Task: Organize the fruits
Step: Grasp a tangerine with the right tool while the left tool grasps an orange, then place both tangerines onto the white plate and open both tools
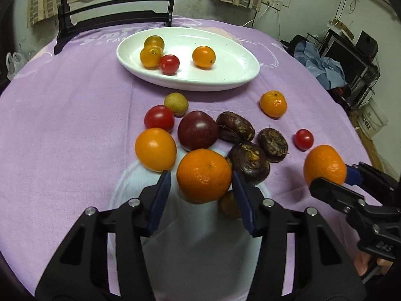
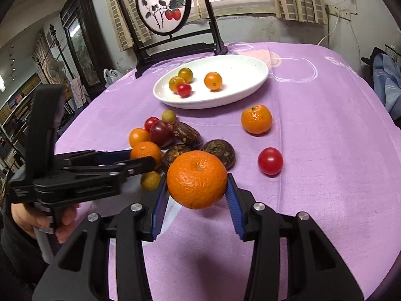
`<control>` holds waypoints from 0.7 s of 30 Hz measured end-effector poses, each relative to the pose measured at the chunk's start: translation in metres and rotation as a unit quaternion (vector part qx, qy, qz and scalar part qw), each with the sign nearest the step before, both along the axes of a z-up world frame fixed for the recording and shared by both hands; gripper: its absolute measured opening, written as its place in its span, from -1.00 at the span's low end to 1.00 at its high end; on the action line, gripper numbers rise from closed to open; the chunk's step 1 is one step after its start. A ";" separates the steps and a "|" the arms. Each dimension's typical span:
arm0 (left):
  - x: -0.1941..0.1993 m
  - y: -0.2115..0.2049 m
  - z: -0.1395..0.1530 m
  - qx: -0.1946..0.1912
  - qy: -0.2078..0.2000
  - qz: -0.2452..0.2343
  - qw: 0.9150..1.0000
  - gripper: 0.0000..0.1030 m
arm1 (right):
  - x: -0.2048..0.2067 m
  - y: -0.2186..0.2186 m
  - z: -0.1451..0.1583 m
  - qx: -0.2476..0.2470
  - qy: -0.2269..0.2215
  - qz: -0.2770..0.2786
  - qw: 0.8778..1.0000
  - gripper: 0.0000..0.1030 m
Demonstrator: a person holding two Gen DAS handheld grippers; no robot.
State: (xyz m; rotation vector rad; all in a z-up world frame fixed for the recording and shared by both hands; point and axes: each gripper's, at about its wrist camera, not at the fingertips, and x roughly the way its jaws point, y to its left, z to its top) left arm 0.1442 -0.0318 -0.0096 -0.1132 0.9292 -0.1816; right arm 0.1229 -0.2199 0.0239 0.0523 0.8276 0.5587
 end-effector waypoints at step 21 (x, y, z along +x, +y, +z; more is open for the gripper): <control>-0.014 0.005 0.043 -0.011 -0.030 0.004 0.999 -0.15 | -0.002 0.003 0.004 -0.010 -0.020 -0.016 1.000 -0.13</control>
